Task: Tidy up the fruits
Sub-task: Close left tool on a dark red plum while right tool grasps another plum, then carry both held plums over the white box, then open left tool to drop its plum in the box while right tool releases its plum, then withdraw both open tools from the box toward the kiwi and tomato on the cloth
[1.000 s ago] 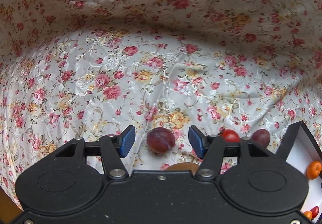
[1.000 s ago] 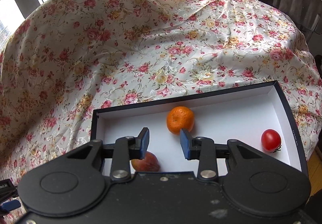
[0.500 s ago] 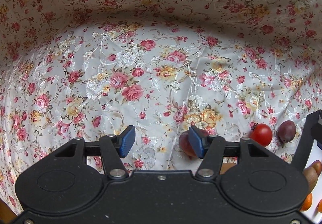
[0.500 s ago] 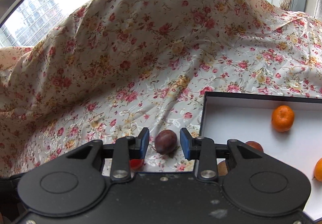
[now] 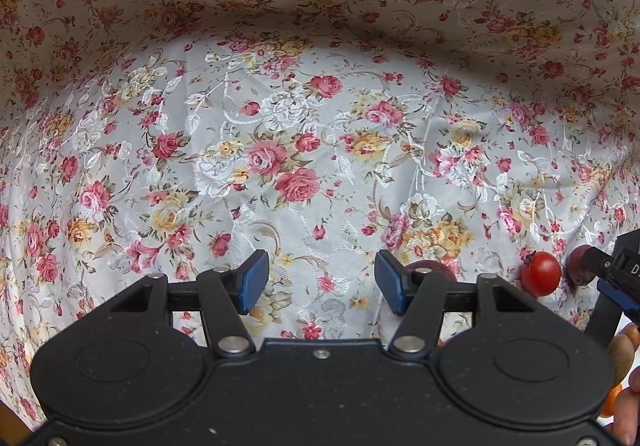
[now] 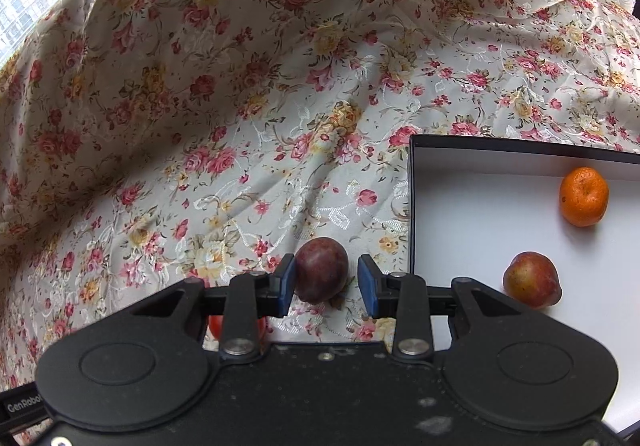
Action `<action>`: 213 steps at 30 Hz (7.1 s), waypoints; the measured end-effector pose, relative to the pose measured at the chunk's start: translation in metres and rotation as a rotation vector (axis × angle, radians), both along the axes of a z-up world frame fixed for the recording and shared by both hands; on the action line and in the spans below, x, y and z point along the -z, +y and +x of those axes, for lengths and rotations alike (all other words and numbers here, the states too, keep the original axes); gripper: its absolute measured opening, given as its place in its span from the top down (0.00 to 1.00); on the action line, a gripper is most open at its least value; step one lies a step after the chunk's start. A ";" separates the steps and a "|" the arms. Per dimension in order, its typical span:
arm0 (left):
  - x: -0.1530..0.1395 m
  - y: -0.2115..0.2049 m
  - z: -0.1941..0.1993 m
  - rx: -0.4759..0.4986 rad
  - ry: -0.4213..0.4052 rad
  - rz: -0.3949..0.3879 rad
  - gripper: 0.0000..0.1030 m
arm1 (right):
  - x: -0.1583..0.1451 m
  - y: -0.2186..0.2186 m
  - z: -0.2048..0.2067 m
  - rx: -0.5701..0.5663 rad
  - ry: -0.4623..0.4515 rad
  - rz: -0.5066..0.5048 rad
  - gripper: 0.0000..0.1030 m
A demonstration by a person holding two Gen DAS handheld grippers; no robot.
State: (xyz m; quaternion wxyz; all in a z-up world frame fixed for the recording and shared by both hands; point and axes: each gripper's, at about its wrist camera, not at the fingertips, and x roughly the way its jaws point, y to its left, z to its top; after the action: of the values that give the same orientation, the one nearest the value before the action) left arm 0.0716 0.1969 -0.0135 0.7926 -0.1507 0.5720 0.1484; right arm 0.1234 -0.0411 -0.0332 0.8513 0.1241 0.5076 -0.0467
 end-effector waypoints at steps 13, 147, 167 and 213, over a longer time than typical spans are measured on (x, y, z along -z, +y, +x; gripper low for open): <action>0.001 -0.010 0.002 0.080 -0.021 0.008 0.39 | 0.012 0.008 0.011 0.016 0.030 0.019 0.65; -0.036 -0.260 -0.004 0.463 -0.243 -0.007 0.43 | -0.039 -0.256 -0.069 0.454 -0.014 0.075 0.64; -0.028 -0.231 0.004 0.385 -0.168 0.058 0.42 | -0.031 -0.237 -0.058 0.422 0.036 0.038 0.64; -0.007 -0.033 0.013 -0.038 0.011 0.113 0.41 | -0.040 -0.059 -0.032 0.024 -0.075 0.023 0.64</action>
State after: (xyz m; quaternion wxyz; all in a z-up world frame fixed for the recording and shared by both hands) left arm 0.0846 0.1640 -0.0062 0.7936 -0.1156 0.5642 0.1965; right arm 0.0916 -0.0998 0.0072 0.8676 0.1416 0.4743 -0.0467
